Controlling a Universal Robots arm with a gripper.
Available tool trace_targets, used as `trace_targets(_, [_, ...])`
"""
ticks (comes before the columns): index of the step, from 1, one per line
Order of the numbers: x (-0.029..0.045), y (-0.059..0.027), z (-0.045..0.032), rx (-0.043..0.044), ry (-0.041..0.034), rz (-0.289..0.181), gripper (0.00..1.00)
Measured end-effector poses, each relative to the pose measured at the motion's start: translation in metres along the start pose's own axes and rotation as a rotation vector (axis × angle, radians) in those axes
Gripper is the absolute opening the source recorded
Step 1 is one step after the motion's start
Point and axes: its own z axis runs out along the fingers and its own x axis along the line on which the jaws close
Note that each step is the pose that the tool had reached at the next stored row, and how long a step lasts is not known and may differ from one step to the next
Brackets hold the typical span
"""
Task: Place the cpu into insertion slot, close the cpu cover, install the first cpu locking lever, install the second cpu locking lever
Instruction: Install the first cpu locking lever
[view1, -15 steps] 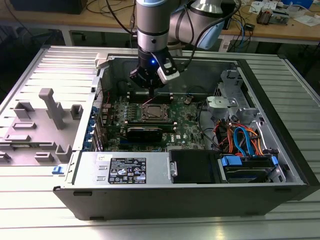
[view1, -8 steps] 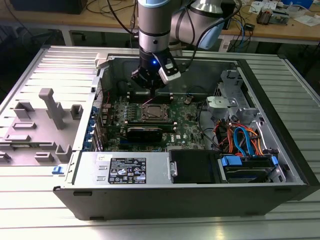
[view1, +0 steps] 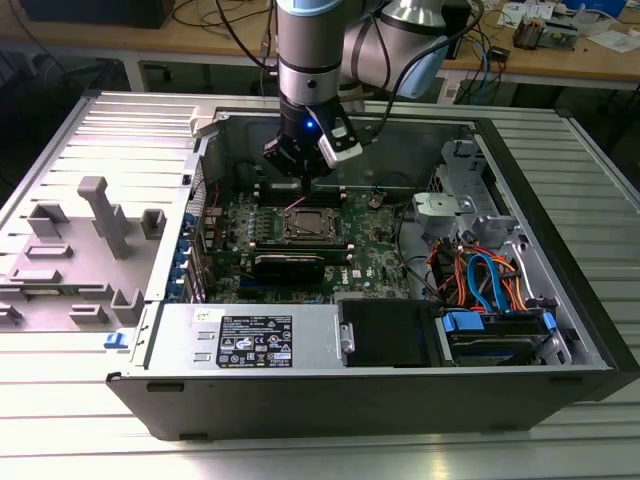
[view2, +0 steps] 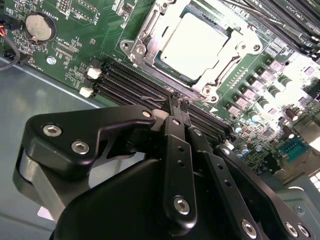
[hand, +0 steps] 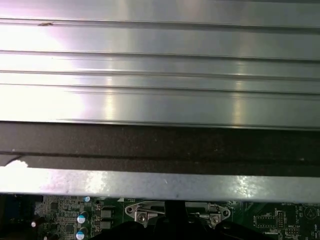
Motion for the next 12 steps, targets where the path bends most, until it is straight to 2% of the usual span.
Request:
trace_targets(6, [-0.0008, 0.0008, 0.0034, 0.0, 0.0, 0.0, 0.11])
trace_targets(12, [-0.0081, 0.0018, 0.0085, 0.0, 0.0, 0.0, 0.11])
